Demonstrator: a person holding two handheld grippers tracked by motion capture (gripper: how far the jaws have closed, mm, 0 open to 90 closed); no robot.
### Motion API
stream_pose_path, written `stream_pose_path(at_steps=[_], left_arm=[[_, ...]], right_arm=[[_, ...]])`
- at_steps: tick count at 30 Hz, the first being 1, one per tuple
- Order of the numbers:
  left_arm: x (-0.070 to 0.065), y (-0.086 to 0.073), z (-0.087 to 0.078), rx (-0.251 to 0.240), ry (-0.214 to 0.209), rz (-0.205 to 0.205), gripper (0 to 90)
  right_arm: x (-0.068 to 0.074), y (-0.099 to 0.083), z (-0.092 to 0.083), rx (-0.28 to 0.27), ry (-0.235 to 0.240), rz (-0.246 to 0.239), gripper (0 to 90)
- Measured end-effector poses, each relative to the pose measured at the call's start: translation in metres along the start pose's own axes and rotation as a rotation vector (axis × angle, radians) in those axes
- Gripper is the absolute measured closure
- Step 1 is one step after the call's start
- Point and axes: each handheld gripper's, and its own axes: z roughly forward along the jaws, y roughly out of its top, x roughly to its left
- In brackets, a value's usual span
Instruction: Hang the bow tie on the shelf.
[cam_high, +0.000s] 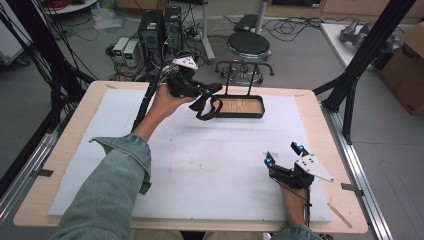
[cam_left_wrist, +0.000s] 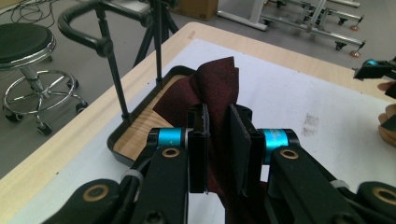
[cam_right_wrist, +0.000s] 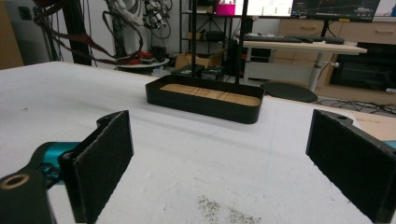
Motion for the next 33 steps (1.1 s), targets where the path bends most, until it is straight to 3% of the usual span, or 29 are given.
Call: stream_pose_path(at_steps=[7,8,15,16,17,18,20,25,29,33], left_arm=[[0.009,0.017,-0.001,-0.013,0.025,0.011,77.5],[0.012,0.023,-0.002,-0.016,0.045,0.017,77.6],[0.020,0.037,-0.003,-0.046,0.059,0.019,77.6],[0.022,0.040,-0.003,-0.087,0.079,0.022,77.6],[0.022,0.040,-0.003,-0.087,0.079,0.022,77.6],[0.026,0.040,-0.003,-0.123,0.088,0.006,77.6],[0.030,0.038,-0.002,-0.146,0.090,-0.012,77.6],[0.034,0.035,0.005,-0.171,0.083,-0.030,77.7],[0.032,0.034,0.012,-0.196,0.085,-0.020,77.7],[0.032,0.034,0.017,-0.233,0.115,-0.020,77.7]], right_arm=[[0.000,0.000,0.000,0.001,-0.001,-0.001,6.5],[0.000,0.000,0.000,0.001,-0.002,-0.002,6.5],[0.000,0.000,0.000,0.002,-0.004,-0.003,6.5],[0.000,0.000,0.000,0.003,-0.003,-0.003,6.5],[0.000,0.000,0.000,0.003,-0.003,-0.003,6.5],[0.000,0.000,0.000,0.002,-0.001,-0.001,6.5],[0.000,0.000,0.000,0.003,-0.002,-0.001,6.5],[0.000,0.000,0.000,0.004,-0.002,0.001,6.5],[0.000,0.000,0.001,0.004,-0.001,-0.002,6.5],[0.000,0.000,0.000,0.005,-0.001,0.000,6.5]])
